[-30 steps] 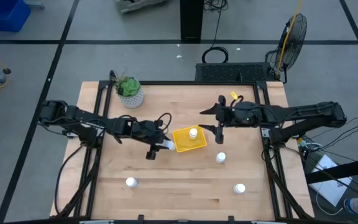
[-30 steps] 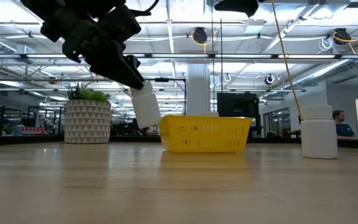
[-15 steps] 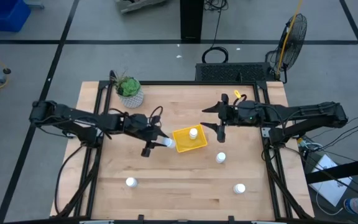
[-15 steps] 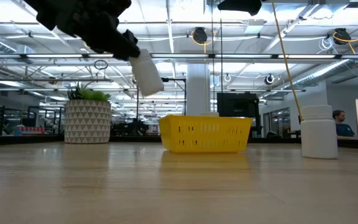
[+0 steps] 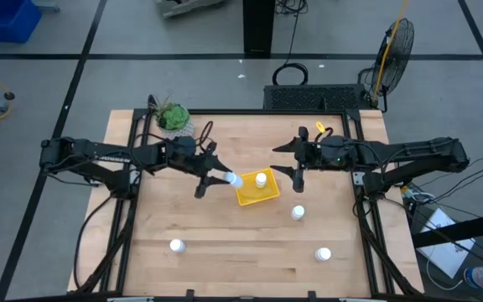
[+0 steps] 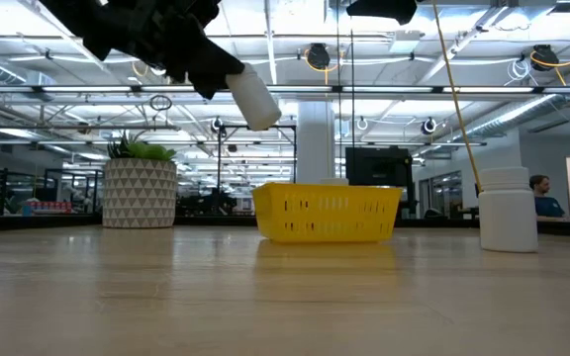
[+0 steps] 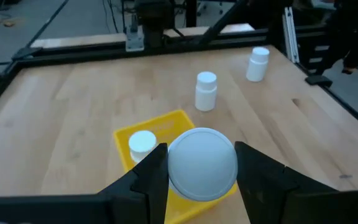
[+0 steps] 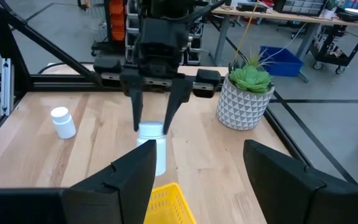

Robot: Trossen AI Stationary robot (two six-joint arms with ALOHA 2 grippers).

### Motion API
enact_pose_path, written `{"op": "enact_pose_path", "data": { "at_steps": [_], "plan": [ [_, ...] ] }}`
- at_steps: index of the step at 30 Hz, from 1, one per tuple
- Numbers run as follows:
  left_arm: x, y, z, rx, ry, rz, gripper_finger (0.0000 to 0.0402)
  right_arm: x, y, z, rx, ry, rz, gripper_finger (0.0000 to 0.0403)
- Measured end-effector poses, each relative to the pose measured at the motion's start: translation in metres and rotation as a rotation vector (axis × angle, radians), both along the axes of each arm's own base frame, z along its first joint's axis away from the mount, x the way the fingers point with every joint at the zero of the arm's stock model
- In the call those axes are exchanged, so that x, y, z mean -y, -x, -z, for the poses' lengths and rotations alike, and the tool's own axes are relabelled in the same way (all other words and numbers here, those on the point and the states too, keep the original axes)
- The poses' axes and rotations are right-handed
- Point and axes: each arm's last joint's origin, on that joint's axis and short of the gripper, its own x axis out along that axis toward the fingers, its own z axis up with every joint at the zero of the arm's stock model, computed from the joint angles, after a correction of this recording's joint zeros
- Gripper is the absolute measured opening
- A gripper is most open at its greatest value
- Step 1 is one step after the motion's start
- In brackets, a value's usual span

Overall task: Pick and place pill bottles into a basket
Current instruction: Put the white medicine bottle into the yellow bin

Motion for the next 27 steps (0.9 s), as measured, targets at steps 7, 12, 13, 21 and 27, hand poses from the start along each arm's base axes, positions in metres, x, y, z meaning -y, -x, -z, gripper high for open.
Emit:
{"op": "enact_pose_path", "data": {
  "at_steps": [7, 12, 13, 21, 27],
  "plan": [
    [-0.001, -0.009, -0.007, -0.007, -0.001, -0.001, 0.0159, 0.000, 0.000, 0.000, 0.000, 0.001, 0.000, 0.0233],
    [-0.004, -0.031, -0.007, -0.160, -0.024, 0.014, 0.0159, 0.000, 0.000, 0.000, -0.001, 0.002, -0.001, 0.0233],
    [-0.005, -0.035, -0.005, -0.193, -0.027, 0.019, 0.0159, 0.000, 0.000, 0.000, 0.000, 0.002, -0.001, 0.0233],
    [-0.007, -0.057, 0.021, -0.266, -0.029, 0.079, 0.0159, 0.000, 0.000, 0.000, -0.001, 0.006, -0.002, 0.0233],
    [-0.009, -0.067, 0.045, -0.323, -0.015, 0.083, 0.0159, 0.000, 0.000, 0.000, -0.002, 0.006, -0.003, 0.0233]
  ]
}}
